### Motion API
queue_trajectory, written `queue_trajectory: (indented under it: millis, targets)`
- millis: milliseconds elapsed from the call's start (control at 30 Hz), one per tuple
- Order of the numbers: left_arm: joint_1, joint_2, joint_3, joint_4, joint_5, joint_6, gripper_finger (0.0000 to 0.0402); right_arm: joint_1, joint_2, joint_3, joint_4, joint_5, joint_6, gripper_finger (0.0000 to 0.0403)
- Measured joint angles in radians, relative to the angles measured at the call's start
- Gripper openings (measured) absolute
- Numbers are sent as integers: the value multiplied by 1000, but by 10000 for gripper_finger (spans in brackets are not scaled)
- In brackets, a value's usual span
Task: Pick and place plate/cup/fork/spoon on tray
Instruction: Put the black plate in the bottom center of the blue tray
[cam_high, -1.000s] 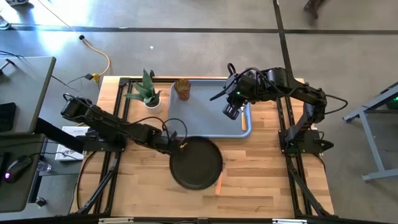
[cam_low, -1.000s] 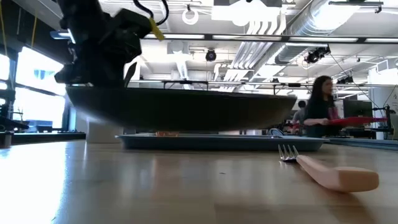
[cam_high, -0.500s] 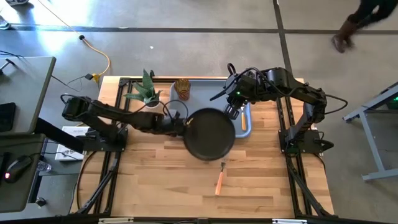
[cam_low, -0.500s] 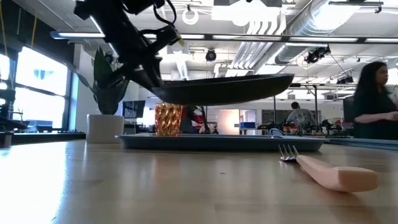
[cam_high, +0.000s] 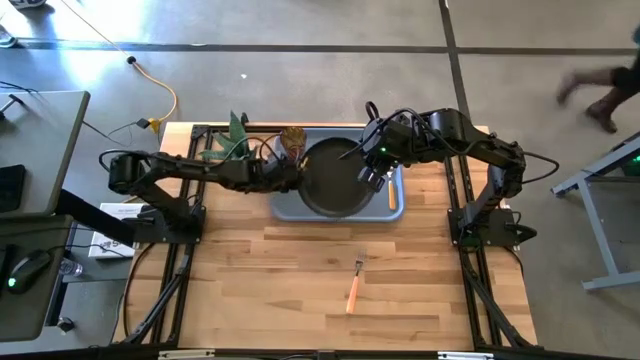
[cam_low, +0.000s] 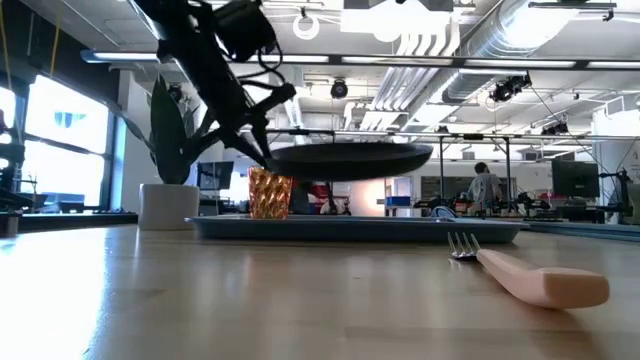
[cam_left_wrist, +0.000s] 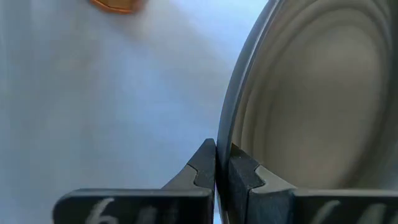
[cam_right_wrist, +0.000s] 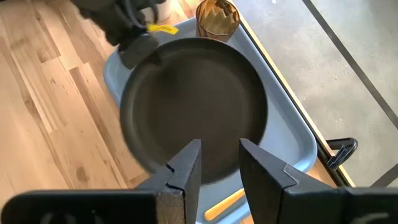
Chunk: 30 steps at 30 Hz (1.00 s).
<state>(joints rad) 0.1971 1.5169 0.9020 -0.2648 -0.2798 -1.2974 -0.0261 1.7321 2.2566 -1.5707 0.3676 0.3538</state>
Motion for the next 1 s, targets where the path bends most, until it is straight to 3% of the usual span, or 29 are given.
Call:
queue_trajectory:
  millis: [200, 1000]
  targets:
    - [52, 47, -1, 35, 72, 1, 1, 0, 0, 0, 0, 2, 3, 99]
    - [107, 193, -1, 84, 130, -28, 1, 0, 0, 0, 0, 5, 4, 99]
